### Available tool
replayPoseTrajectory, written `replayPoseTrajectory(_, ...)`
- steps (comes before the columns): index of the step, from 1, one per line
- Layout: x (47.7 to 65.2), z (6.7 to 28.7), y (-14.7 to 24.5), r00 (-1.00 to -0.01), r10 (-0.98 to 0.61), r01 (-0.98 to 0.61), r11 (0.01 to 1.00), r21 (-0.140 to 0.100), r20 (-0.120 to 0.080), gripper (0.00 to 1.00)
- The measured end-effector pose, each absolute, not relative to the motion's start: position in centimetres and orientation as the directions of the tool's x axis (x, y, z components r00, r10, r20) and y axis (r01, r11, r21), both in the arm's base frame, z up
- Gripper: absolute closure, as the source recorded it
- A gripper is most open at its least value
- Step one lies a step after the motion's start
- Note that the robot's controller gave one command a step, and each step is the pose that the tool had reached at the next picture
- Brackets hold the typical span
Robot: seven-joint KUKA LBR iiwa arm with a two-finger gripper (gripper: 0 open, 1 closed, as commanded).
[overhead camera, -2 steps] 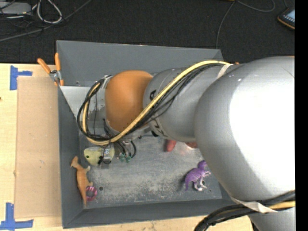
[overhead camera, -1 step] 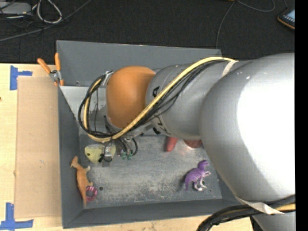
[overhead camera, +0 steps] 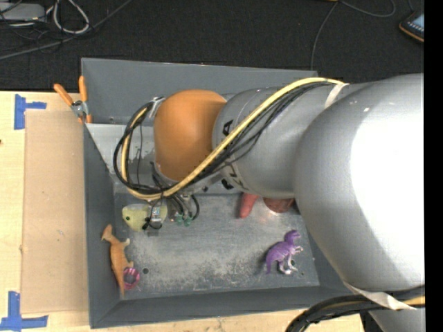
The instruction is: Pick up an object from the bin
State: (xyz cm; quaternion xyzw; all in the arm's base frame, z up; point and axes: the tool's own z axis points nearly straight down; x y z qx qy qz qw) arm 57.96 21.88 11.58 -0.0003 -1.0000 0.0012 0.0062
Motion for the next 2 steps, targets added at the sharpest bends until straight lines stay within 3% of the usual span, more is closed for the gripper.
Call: replayPoseTrajectory(2, 58.03, 13.22, 21.87, -1.0, 0.003, 0.002, 1.0, -0.002, 0.011, 1.0)
